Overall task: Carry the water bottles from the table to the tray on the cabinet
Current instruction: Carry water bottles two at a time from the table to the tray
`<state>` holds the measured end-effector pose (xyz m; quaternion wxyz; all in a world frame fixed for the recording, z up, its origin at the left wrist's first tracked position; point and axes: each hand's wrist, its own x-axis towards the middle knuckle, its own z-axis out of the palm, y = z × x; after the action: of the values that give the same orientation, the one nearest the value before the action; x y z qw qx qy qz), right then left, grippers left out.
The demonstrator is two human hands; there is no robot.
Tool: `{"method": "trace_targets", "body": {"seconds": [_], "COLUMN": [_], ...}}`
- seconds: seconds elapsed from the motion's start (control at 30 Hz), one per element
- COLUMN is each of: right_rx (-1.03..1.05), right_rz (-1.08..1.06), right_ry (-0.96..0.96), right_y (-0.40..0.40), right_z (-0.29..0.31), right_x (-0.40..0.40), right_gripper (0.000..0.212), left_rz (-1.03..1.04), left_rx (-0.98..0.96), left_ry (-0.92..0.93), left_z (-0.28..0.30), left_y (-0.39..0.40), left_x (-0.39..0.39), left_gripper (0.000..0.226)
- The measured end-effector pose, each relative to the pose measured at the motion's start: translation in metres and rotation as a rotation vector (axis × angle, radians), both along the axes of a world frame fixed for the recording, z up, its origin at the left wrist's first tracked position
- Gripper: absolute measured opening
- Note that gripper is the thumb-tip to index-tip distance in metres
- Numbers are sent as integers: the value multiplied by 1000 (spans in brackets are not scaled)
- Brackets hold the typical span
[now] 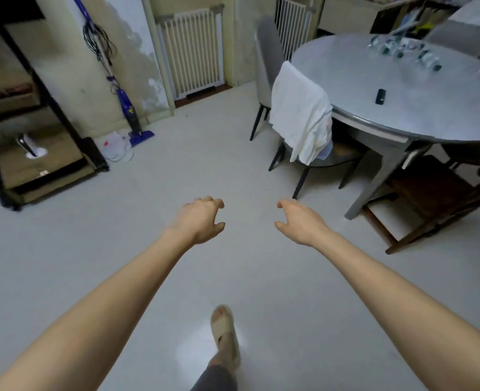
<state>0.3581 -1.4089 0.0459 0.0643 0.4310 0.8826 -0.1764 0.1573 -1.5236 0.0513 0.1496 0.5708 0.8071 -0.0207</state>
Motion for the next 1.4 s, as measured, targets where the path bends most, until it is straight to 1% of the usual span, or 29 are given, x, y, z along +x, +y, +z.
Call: {"method": "trace_targets", "body": {"seconds": [0.2, 0.33, 0.6, 0.7, 0.8, 0.87, 1.0, 1.1, 1.23, 1.4], "right_rx": [66, 109, 166, 172, 206, 202, 210, 230, 179, 173], "right_rz": [72, 106, 164, 195, 239, 265, 321, 341, 278, 162], "right_ry": [-44, -72, -110, -106, -118, -136, -165, -182, -209, -137], "right_y": [124, 205, 402, 483, 561, 605, 684, 743, 831, 938], "right_z": [9, 19, -3, -3, 3, 6, -4, -15, -16, 4], "right_x": [-135, -202, -334, -393, -457, -498, -576, -637, -722, -802], "right_gripper": [43, 43, 41, 40, 39, 38, 37, 38, 40, 40], "left_rz": [54, 66, 60, 97, 130, 148, 172, 144, 80, -8], "left_rx": [-45, -50, -156, -168, -120, -111, -164, -170, -226, -205], "left_ry": [67, 77, 121, 120, 123, 106, 83, 103, 123, 130], "left_z": [9, 21, 3, 9, 20, 26, 16, 9, 11, 34], "left_y": [112, 198, 389, 464, 534, 571, 639, 696, 790, 921], "left_x": [-125, -190, -320, -374, -429, -465, -540, -605, -701, -798], "left_gripper": [51, 51, 44, 44, 43, 44, 43, 43, 45, 47]}}
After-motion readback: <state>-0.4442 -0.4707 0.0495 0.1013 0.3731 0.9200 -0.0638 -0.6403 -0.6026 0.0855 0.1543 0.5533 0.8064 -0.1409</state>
